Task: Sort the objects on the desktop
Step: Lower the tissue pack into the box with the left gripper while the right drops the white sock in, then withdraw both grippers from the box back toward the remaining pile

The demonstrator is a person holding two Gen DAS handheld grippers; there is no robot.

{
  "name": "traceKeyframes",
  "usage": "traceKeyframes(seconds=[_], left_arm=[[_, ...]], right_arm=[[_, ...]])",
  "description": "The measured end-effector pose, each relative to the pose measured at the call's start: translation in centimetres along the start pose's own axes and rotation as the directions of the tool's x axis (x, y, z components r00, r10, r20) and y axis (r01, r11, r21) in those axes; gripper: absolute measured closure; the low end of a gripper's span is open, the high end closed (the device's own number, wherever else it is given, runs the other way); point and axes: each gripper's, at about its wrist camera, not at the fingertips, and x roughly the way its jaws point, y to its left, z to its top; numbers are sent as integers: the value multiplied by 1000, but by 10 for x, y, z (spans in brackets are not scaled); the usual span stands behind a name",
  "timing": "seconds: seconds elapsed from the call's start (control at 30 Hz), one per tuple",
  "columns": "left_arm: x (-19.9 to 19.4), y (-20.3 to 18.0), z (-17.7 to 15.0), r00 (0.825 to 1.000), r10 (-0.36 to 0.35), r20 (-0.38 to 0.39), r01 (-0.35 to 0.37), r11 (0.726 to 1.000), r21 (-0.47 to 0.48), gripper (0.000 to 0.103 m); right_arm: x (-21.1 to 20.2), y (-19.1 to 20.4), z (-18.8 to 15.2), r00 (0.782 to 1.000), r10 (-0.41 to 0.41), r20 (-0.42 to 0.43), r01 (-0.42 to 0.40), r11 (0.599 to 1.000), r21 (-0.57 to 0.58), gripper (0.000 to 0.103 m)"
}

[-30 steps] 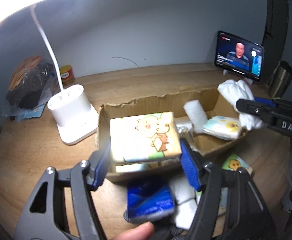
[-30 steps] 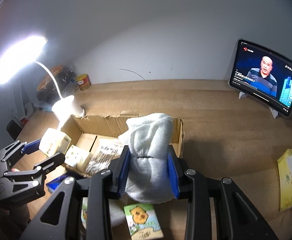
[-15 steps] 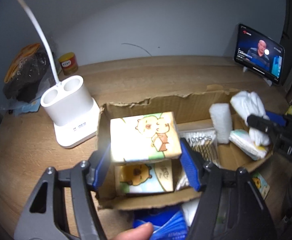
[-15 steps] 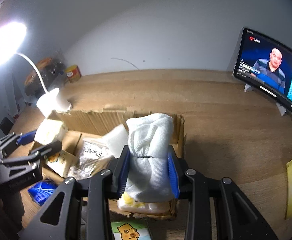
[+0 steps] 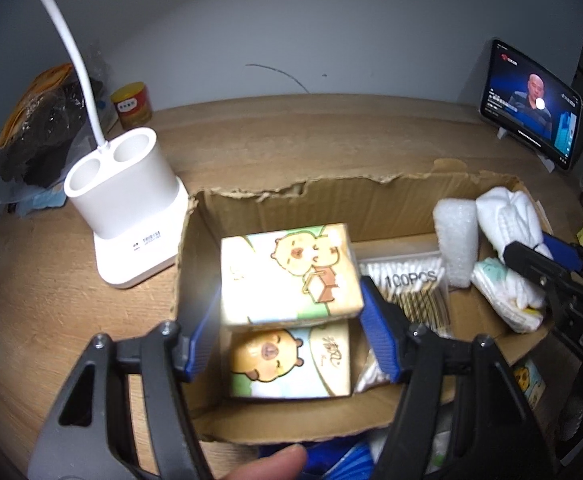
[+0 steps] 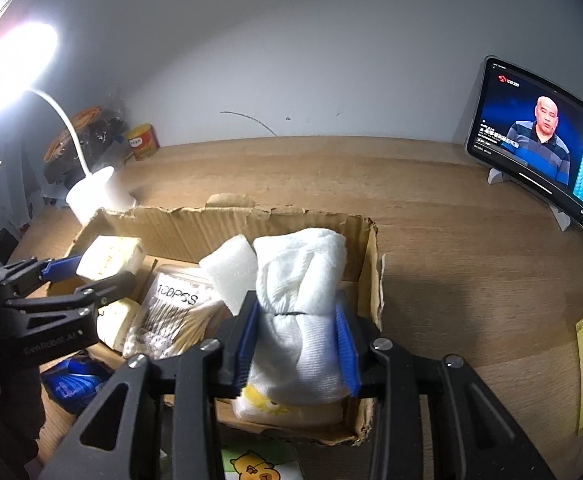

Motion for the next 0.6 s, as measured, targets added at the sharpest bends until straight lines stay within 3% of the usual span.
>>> traceKeyframes(seconds=[0.27, 0.4, 0.6], left_arm=[[-5, -2, 1, 1000, 6, 7, -6, 1000, -19, 34], [-21, -4, -1, 999, 2, 52, -1, 1000, -27, 12], [-39, -9, -5, 997, -6, 74, 7, 1000, -19, 11]], right_arm=[[-19, 11, 1, 999, -10, 49, 11, 1000, -24, 0], [-25, 9, 1, 998, -24, 54, 25, 1000, -18, 0], [-35, 8, -2, 998, -38, 57, 38, 999, 1, 0]])
